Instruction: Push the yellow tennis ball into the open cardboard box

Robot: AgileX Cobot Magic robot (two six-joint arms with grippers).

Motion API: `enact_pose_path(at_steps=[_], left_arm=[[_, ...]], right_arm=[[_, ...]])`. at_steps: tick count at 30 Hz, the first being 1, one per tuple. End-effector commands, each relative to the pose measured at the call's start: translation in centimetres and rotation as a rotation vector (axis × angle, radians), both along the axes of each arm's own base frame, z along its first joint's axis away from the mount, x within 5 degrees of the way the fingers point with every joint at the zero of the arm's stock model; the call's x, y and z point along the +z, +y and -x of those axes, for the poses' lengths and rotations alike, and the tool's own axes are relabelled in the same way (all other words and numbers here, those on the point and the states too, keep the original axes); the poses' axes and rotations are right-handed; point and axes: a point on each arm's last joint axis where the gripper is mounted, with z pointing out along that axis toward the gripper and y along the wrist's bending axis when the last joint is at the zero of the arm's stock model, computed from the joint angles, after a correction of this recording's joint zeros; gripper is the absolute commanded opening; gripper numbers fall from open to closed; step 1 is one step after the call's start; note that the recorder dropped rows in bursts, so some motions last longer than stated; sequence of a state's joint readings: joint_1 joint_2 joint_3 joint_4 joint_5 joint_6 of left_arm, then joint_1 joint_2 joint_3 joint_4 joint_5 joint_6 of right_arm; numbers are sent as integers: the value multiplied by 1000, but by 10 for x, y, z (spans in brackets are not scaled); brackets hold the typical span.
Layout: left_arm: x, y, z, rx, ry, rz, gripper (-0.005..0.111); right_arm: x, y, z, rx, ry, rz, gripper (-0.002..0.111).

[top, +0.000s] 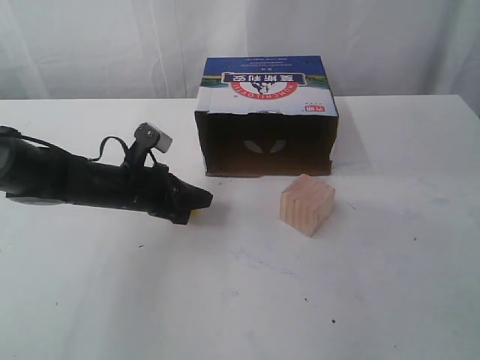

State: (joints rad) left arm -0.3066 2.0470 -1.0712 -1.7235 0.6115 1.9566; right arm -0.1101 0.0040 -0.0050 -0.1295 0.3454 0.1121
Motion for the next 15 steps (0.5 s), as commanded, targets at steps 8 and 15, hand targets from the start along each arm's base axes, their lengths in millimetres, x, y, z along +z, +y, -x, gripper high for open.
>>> enact_pose_path(at_steps=[8,15], left_arm=[[67,8,5,-77,-271,91,0],[31,41,-20,157,-219,-203,0]], right_arm=[[-1,0,0,2,-1,1,0],[-1,0,0,2,-1,1,0]])
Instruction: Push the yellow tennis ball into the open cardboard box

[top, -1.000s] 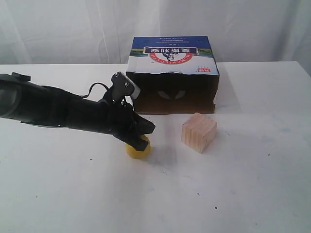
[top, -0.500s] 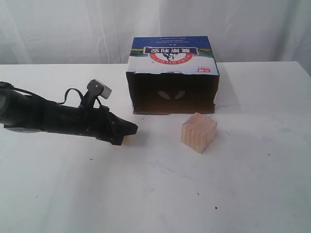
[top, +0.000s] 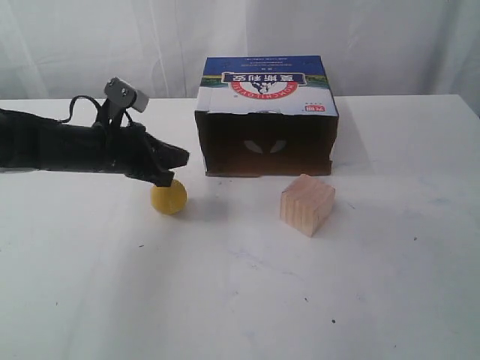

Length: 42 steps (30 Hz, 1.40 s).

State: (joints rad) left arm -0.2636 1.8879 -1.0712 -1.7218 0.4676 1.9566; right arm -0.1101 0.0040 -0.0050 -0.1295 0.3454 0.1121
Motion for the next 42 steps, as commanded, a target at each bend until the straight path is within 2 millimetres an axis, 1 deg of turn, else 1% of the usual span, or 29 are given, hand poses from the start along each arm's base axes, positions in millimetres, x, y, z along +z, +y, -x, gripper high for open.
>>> enact_pose_path(at_steps=[1,4,6,15,19,21,22,24,26,28,30,32,34,39,42], left_arm=[[-27,18,-12,18,-46,-121,0],[-39,16,-12,0,-9,-101,0],[-40,13,-10,-16,7,-67,0],[-21,-3,3,-212,-23,175,0],[-5,-9,8,-305,-34,312,0],[6,-10,7,-310,-39,336,0],[7,-9,6,-286,-31,321,0],[3,-5,3,-197,22,268,0],[-11,1,5,-108,97,201,0],[-27,6,13,-83,145,127,0],[-36,9,19,-58,161,112,0],[-44,11,25,-74,140,72,0],[-49,10,26,-97,134,69,0],[-63,5,29,-163,170,141,0],[-67,1,26,-192,178,182,0]], right_arm=[[-1,0,0,2,-1,1,0],[-1,0,0,2,-1,1,0],[-1,0,0,2,-1,1,0],[-1,0,0,2,-1,1,0],[-1,0,0,2,-1,1,0],[-1,0,0,2,-1,1,0],[-1,0,0,2,-1,1,0],[-1,0,0,2,-1,1,0],[-1,0,0,2,-1,1,0],[-1,0,0,2,-1,1,0],[-1,0,0,2,-1,1,0],[-1,0,0,2,-1,1,0],[-1,0,0,2,-1,1,0],[-1,0,0,2,-1,1,0],[-1,0,0,2,-1,1,0]])
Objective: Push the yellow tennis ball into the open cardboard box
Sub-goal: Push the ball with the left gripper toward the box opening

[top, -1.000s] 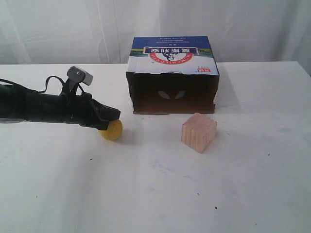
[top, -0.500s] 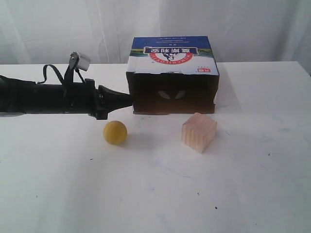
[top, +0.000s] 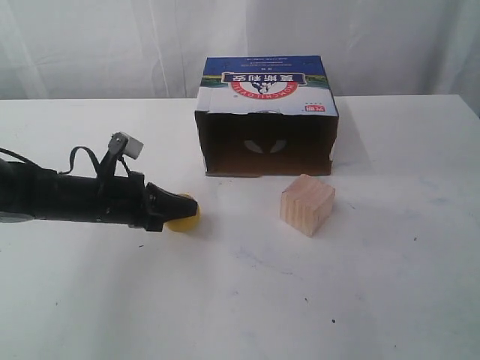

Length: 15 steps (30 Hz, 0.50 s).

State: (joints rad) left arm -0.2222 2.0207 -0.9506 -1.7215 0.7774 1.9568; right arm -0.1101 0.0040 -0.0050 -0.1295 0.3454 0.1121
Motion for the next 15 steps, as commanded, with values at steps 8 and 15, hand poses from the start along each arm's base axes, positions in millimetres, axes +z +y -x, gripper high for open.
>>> enact_pose_path(at_steps=[8,15], left_arm=[[2,-8,-19,-59,-119,62,0],[32,-16,-32,-114,-193,190,0]], right_arm=[[-1,0,0,2,-1,1,0],[-1,0,0,2,-1,1,0]])
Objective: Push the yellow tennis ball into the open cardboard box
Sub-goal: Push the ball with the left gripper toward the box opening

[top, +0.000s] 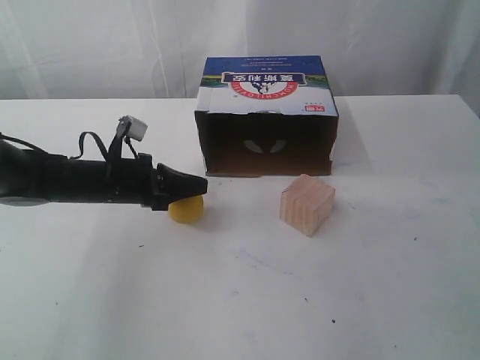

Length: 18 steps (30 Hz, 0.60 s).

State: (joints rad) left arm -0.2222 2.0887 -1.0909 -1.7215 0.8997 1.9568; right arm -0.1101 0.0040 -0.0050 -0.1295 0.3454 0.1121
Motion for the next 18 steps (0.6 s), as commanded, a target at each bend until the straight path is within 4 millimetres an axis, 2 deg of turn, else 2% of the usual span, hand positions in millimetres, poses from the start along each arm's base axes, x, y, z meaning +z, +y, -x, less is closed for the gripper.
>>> enact_pose_path(at_steps=[1,3,6,9,12,15,18], left_arm=[[26,-4,-9,-31,-107,80,0],[31,1,-17,48,-86,22,0],[24,13,-29,209,-48,-127,0],[10,17,-28,192,-21,-223,0],[6,12,-24,138,-4,-210,0],[2,4,-26,174,5,-149,0],[-5,-16,-22,80,-60,-130,0]], right_arm=[[-1,0,0,2,-1,1,0],[-1,0,0,2,-1,1,0],[-1,0,0,2,-1,1,0],[-1,0,0,2,-1,1,0],[-1,0,0,2,-1,1,0],[-1,0,0,2,-1,1,0],[-1,0,0,2,-1,1,0]])
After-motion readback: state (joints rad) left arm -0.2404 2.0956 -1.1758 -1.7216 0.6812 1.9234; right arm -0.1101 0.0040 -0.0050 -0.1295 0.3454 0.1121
